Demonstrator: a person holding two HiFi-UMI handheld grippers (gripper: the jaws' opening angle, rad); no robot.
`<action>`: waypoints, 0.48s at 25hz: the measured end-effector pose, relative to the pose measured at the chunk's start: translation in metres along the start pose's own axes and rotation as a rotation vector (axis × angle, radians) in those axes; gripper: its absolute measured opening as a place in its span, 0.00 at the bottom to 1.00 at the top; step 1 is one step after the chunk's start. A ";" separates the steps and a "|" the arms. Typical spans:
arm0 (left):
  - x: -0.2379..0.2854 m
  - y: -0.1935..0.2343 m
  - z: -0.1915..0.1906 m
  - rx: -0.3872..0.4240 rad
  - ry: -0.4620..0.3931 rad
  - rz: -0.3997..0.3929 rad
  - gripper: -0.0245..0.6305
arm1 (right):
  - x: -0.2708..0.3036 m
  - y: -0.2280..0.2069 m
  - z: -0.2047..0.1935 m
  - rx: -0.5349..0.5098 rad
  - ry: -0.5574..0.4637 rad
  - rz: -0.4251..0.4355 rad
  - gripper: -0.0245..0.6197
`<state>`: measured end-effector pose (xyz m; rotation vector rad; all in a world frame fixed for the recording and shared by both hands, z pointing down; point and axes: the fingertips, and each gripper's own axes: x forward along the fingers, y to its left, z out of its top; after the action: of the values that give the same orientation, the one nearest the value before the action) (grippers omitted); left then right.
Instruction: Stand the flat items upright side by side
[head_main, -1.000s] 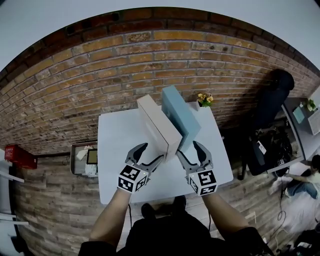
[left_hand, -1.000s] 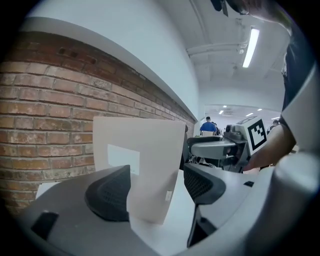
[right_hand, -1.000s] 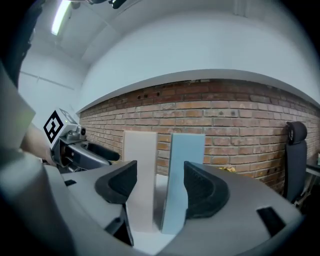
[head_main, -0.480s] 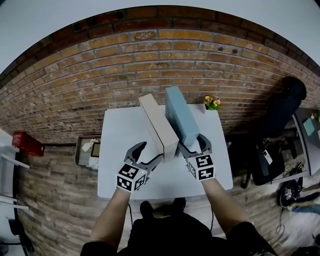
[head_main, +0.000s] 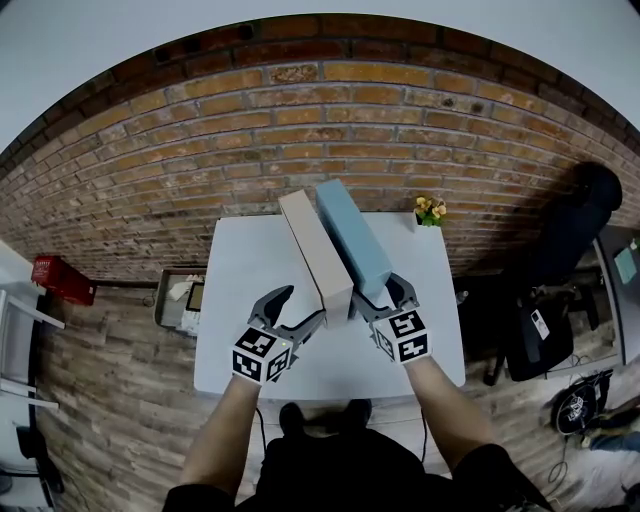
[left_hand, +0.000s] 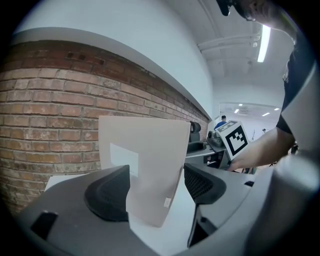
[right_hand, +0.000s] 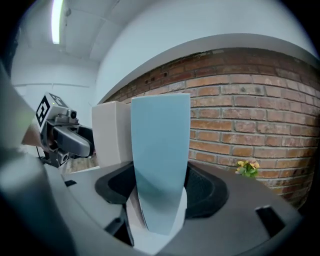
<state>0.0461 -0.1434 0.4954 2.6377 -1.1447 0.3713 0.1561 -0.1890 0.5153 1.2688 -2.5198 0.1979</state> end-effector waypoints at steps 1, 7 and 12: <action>0.001 0.000 0.001 0.000 -0.002 -0.004 0.57 | 0.000 0.001 0.000 -0.002 0.001 0.012 0.50; 0.005 -0.003 0.005 -0.008 -0.006 -0.028 0.57 | 0.000 0.015 -0.006 -0.031 0.046 0.162 0.54; 0.008 -0.006 0.009 0.003 -0.005 -0.047 0.57 | -0.001 0.028 -0.033 -0.113 0.131 0.271 0.56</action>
<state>0.0572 -0.1477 0.4894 2.6645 -1.0820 0.3574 0.1411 -0.1629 0.5468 0.8412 -2.5407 0.1889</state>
